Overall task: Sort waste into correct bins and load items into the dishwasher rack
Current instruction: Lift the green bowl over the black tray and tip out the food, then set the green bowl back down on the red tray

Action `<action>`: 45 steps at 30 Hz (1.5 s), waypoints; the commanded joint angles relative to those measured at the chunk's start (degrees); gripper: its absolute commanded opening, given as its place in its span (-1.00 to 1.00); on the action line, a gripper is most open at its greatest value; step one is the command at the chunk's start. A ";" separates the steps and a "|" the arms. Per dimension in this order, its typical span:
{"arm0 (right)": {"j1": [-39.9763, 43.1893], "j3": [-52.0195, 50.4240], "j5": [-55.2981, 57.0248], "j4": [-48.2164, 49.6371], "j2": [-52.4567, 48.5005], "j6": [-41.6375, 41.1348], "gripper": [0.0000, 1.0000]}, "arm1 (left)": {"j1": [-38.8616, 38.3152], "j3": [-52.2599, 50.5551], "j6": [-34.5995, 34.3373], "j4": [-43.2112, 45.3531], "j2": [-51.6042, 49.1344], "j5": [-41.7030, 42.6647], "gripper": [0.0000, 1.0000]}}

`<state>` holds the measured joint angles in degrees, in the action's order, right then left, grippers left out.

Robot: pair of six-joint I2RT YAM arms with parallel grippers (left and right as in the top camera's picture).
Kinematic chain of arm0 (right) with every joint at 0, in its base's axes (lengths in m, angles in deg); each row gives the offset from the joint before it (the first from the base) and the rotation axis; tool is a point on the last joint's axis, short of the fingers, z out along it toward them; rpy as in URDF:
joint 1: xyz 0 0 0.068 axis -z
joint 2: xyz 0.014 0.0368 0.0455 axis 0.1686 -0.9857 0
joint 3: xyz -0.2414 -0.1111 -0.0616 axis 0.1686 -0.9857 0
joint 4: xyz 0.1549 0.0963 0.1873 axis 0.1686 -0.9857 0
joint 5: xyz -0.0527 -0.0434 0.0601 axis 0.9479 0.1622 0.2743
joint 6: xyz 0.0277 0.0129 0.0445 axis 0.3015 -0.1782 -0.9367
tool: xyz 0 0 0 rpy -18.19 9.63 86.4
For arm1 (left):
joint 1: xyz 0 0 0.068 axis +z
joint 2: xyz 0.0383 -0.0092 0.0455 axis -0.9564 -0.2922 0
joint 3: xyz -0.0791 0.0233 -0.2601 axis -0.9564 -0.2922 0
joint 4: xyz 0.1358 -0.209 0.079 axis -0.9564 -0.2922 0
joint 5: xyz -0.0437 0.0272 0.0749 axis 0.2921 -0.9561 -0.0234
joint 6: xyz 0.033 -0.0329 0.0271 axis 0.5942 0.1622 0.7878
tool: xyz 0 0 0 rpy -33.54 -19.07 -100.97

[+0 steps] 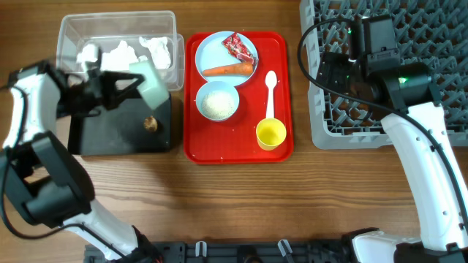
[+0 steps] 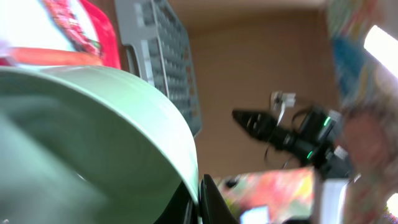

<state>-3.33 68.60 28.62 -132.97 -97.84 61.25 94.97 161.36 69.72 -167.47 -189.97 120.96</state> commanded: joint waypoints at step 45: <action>0.20 0.20 -0.52 0.46 -0.63 -0.20 0.99 | -56.94 -0.46 -49.09 27.34 5.62 -80.37 0.25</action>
<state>-3.33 68.60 28.56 -132.89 -97.84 61.25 38.23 154.72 20.19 -141.72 -184.16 42.10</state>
